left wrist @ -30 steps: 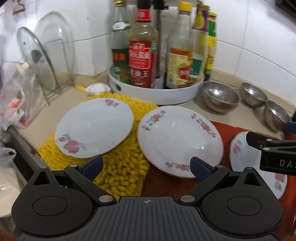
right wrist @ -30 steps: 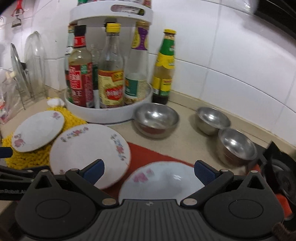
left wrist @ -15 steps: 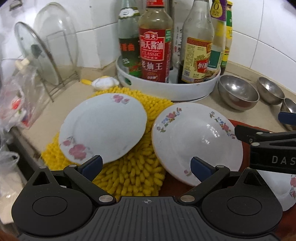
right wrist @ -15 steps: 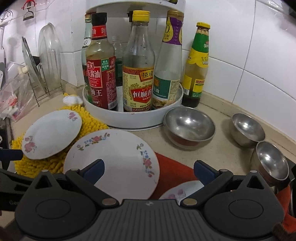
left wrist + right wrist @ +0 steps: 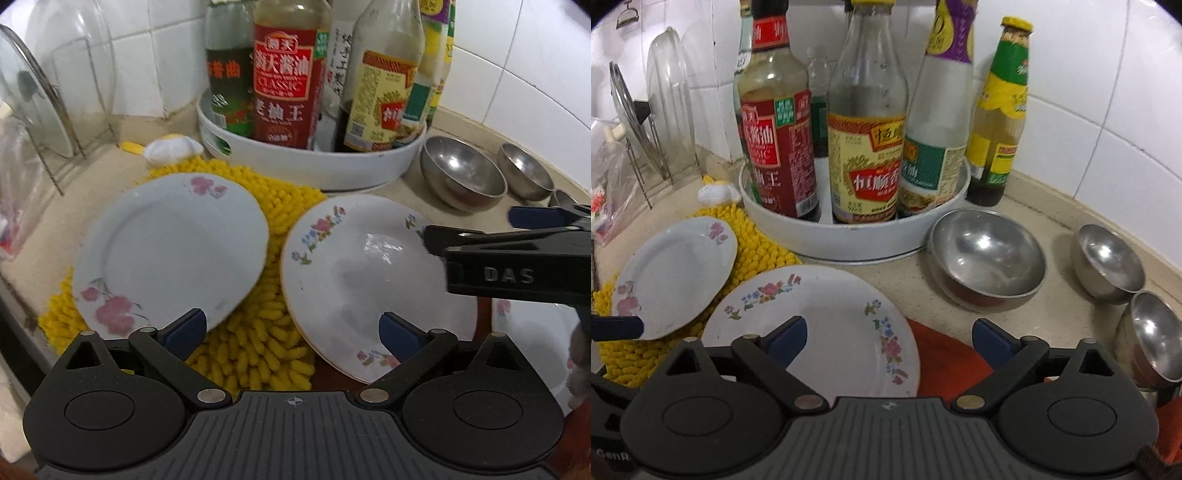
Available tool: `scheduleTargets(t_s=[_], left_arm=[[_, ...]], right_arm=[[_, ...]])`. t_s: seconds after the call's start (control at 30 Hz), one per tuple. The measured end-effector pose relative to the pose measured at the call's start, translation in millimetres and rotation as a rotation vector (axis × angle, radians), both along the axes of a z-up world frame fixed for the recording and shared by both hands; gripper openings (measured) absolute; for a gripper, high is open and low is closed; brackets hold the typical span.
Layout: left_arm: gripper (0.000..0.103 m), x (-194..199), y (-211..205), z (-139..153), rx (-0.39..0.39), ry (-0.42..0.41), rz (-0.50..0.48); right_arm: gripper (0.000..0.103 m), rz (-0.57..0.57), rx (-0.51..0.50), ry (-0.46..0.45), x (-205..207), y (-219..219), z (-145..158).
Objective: Organize plates and bowls
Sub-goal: 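Move both grippers to the floral-rim plate and grip its rim side by side, then lift the floral-rim plate with both grippers and carry it over the pink-flower plate on the red cloth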
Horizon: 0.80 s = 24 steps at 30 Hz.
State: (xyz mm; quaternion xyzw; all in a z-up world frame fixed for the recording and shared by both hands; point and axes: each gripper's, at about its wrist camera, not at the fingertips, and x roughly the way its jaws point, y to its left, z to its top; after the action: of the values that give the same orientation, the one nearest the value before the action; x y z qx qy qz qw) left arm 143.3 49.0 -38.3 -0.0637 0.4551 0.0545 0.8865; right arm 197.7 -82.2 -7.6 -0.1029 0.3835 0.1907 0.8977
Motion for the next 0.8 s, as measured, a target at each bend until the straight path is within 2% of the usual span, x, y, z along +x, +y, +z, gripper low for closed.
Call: scheduleTargets(t_s=[0.2,0.33,0.4,0.57,0.73,0.8], left_arm=[[0.092,-0.7,-4.5,-7.9,-0.069,0.026,-0.016],[0.084,-0.5,-8.4,-16.7,-0.138,0.052,-0.026],[0.084,0.3,-11.7,-18.1,-0.134,0.044,-0.018],[0.085,6.7,-17.3,-16.6,-0.126,0.038,-0.007],[0.086,16.4,-23.1,-13.7,-0.116,0.028,0.001],[0.086,19.1,-23.1,-13.9,-0.114,0.029,0.009]], right_arm=[[0.084,0.049,-0.022,0.049,12.4,1.7,-13.1],[0.066,0.083,-0.041,0.106,22.5,-1.7,-25.2],[0.062,0.090,-0.041,0.144,27.8,-4.9,-31.8],[0.062,0.100,-0.016,0.200,36.5,-13.6,-41.3],[0.059,0.150,0.086,0.274,42.6,-18.8,-43.1],[0.059,0.168,0.085,0.277,43.0,-18.5,-42.8]])
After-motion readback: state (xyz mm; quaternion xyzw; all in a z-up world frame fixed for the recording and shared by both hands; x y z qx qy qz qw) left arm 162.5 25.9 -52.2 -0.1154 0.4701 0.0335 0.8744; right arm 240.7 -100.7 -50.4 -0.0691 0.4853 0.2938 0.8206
